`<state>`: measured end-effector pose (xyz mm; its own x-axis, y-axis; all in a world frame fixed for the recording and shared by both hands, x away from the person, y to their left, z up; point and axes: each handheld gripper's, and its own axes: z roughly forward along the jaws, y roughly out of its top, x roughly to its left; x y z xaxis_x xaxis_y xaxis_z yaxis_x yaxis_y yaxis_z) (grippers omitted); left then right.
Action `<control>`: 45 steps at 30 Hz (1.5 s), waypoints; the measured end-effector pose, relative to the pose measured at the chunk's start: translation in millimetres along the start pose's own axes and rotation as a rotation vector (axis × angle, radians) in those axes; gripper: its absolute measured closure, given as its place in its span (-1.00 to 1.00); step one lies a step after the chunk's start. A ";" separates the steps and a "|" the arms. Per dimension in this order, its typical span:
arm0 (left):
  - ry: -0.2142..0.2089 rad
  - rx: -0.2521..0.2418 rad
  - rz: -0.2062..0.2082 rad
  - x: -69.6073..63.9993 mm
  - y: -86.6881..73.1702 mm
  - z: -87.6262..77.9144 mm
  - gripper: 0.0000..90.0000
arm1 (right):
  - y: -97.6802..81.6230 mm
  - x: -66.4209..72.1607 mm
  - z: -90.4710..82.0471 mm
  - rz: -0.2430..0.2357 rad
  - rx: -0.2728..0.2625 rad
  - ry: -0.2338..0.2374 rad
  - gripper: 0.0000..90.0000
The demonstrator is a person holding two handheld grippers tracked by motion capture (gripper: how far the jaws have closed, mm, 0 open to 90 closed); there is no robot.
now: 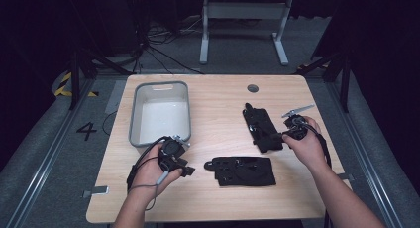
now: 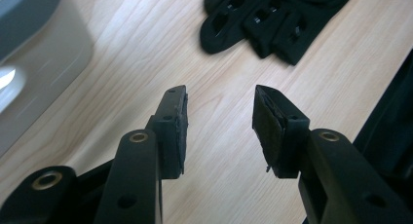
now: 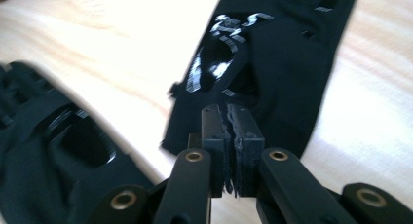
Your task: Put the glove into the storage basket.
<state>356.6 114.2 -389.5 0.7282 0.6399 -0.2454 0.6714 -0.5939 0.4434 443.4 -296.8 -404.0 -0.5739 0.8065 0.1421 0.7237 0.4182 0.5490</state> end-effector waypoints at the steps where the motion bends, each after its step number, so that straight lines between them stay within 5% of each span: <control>1: 0.004 0.000 -0.006 1.0 -1.9 -0.9 0.26 | 2.0 -2.7 1.6 0.003 -0.002 -0.011 0.91; 16: 0.021 -0.018 -0.049 12.2 -9.6 -5.3 0.18 | 15.2 -41.5 27.8 0.139 0.022 -0.098 0.62; 23: 0.017 -0.008 -0.036 11.4 -5.5 -0.6 0.18 | 19.0 -46.8 36.8 0.192 0.042 -0.109 0.42; 31: 0.025 -0.011 -0.023 10.3 -2.7 1.8 0.18 | 19.8 -44.2 41.0 0.188 0.061 -0.125 0.36; 35: 0.028 -0.019 -0.014 8.4 -1.1 2.6 0.18 | 22.3 -38.0 43.2 0.155 0.078 -0.162 0.48; 45: 0.028 -0.012 -0.015 8.7 -1.5 4.0 0.18 | 22.1 -37.7 41.8 0.166 0.058 -0.135 0.89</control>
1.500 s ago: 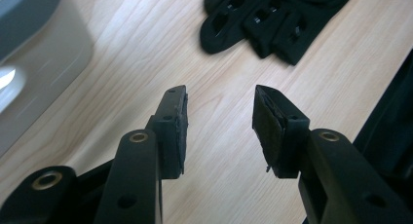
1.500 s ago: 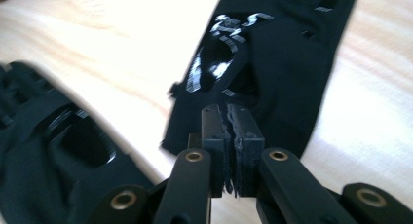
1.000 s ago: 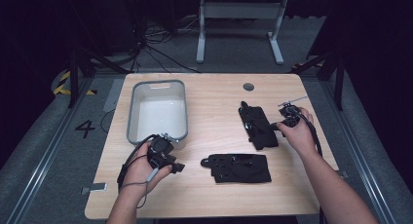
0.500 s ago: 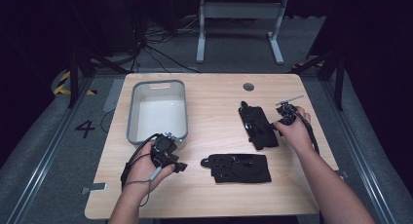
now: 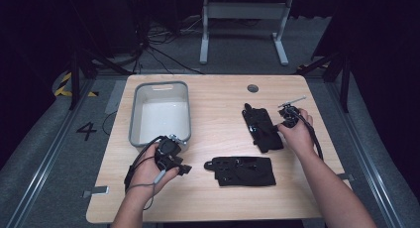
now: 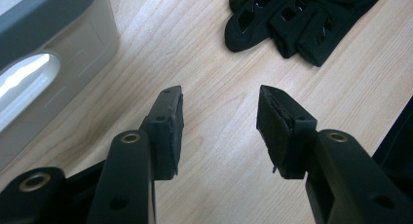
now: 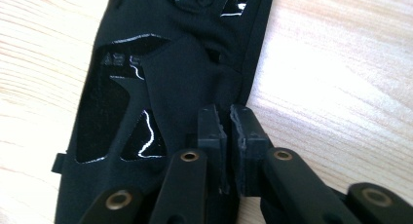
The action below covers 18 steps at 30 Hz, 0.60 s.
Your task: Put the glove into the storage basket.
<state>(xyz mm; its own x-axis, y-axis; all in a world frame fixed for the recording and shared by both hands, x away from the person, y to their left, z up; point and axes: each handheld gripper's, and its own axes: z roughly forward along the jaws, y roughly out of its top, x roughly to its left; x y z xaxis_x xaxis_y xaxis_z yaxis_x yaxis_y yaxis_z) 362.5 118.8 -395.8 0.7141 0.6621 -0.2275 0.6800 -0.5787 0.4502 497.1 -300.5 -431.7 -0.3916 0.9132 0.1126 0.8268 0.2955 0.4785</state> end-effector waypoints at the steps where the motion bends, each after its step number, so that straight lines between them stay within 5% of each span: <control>1: 0.000 0.001 0.001 0.0 0.0 0.2 0.18 | -0.3 0.4 -1.3 -0.005 -0.011 0.002 0.89; 10: -0.001 0.004 0.007 -1.7 2.0 1.3 0.18 | 3.1 13.2 -30.9 -0.067 -0.099 0.026 0.92; 18: -0.008 0.006 0.019 -3.1 6.4 4.0 0.18 | 4.0 33.3 -68.7 -0.184 -0.156 -0.004 0.93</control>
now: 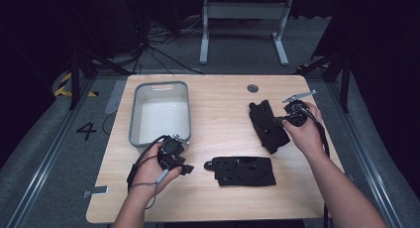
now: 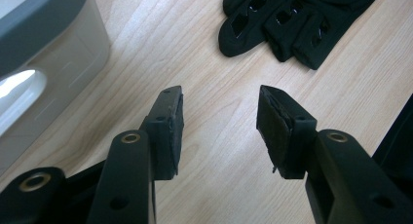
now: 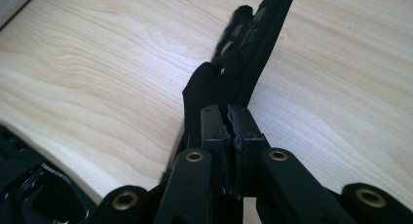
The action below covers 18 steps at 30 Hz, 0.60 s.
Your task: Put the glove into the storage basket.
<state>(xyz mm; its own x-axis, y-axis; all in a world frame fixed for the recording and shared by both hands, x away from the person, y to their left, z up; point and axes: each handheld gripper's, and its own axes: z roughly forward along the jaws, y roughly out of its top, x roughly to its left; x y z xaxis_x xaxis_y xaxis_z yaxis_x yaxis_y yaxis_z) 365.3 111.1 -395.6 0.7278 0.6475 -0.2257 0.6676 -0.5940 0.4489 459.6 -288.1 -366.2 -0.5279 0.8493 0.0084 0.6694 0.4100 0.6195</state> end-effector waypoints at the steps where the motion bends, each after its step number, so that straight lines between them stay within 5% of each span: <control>1: 0.000 0.000 0.000 0.0 0.0 0.0 0.18 | 0.0 0.0 0.0 0.000 0.000 0.000 0.93; 8: -0.007 0.004 0.010 -1.5 4.6 3.1 0.18 | -5.8 18.1 -28.4 -0.061 -0.018 0.012 0.93; 18: -0.004 0.013 0.009 -1.5 4.4 5.5 0.18 | -22.3 42.7 -45.5 -0.152 -0.005 -0.003 0.93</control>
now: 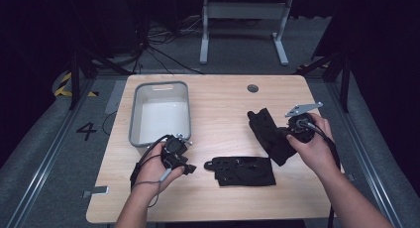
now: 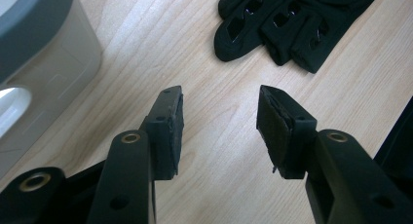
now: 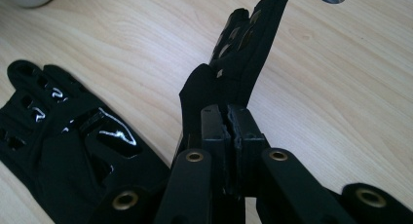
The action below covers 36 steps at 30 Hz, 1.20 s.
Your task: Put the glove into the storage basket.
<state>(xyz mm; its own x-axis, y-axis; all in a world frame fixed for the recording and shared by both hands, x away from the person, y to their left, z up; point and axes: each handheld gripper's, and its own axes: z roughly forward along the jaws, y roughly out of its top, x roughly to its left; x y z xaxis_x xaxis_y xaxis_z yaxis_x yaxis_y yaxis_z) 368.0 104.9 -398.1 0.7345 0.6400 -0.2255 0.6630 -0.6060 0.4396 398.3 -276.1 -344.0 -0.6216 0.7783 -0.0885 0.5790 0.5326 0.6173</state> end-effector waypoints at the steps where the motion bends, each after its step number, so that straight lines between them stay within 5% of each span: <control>1: 0.000 0.000 0.000 0.0 0.0 0.0 0.18 | 0.0 0.0 0.0 0.000 0.000 0.000 0.93; 29: -0.007 -0.006 0.001 -1.8 -0.9 -1.9 0.17 | -9.6 26.6 6.0 -0.078 0.045 -0.022 0.93; 36: -0.007 -0.003 0.000 -2.2 0.0 -0.7 0.16 | -10.6 45.1 3.3 -0.117 0.046 0.010 0.92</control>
<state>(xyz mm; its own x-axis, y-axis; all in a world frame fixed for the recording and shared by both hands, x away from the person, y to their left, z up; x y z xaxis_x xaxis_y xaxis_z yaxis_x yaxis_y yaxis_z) 366.3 103.8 -396.9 0.7356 0.6366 -0.2317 0.6625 -0.6045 0.4423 365.9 -245.6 -357.1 -0.6913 0.7068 -0.1501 0.5254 0.6343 0.5671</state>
